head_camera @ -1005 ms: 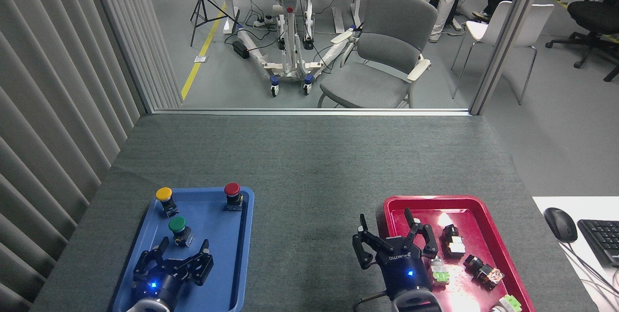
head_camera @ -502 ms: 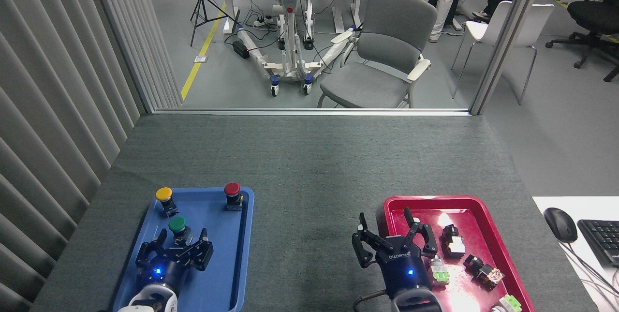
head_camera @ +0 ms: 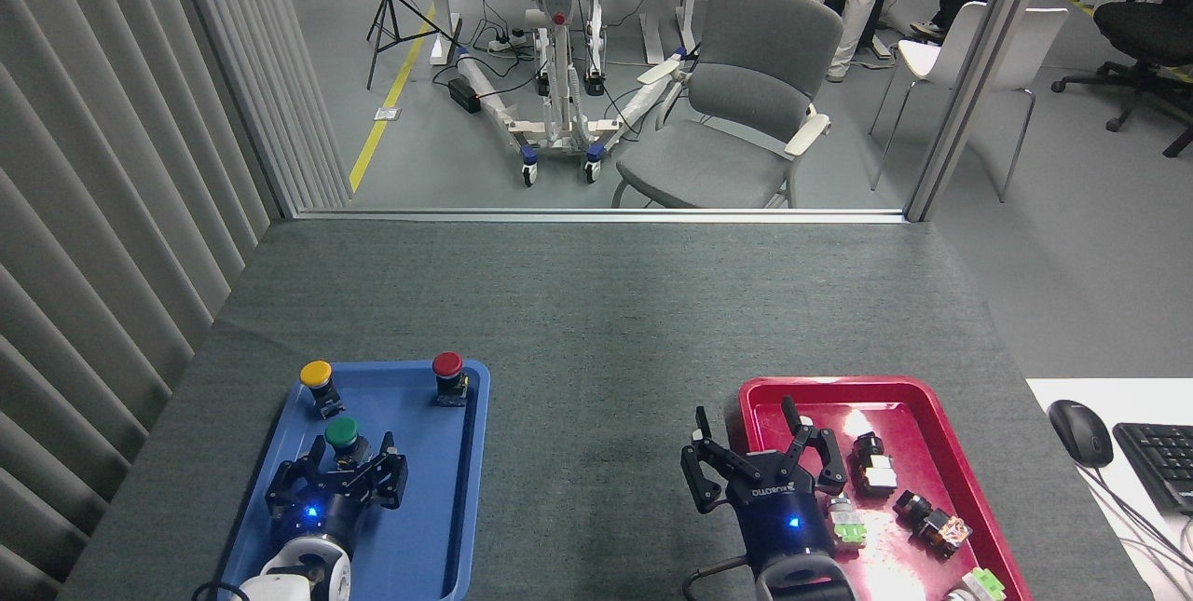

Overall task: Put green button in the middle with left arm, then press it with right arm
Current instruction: 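Lower the left gripper and grasp the green button, then carry the green button with the left gripper to the table middle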

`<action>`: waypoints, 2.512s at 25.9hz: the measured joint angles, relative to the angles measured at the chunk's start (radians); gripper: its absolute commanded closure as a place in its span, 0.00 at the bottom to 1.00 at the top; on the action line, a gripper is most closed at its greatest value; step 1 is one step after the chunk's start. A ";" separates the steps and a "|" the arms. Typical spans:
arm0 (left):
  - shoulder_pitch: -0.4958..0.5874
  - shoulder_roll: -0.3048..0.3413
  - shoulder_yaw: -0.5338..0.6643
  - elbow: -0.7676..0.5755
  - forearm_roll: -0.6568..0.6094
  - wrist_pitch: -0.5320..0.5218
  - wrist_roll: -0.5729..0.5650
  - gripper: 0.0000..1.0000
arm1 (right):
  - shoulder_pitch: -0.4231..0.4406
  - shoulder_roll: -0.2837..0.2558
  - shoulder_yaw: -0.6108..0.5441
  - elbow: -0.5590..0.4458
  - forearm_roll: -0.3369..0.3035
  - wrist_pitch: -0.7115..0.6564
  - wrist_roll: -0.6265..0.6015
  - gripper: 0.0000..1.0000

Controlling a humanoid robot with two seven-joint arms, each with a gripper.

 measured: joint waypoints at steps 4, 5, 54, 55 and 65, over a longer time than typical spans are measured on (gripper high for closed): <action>0.000 -0.002 0.000 0.004 0.001 -0.001 -0.005 0.39 | 0.000 -0.007 0.000 -0.001 0.000 -0.003 -0.003 0.00; 0.001 -0.002 0.000 0.004 0.001 -0.001 -0.008 0.39 | 0.000 -0.008 0.000 -0.001 0.000 -0.003 -0.003 0.00; -0.128 -0.176 -0.339 -0.050 -0.119 -0.499 -0.150 0.76 | -0.002 -0.015 0.001 0.001 0.000 -0.011 -0.006 0.00; -0.139 -0.184 -0.345 -0.030 -0.119 -0.499 -0.150 0.75 | -0.001 -0.016 0.001 0.001 0.000 -0.011 -0.006 0.00; -0.188 -0.189 -0.367 0.098 -0.121 -0.491 -0.151 0.70 | -0.003 -0.013 0.003 0.007 -0.001 -0.011 -0.001 0.00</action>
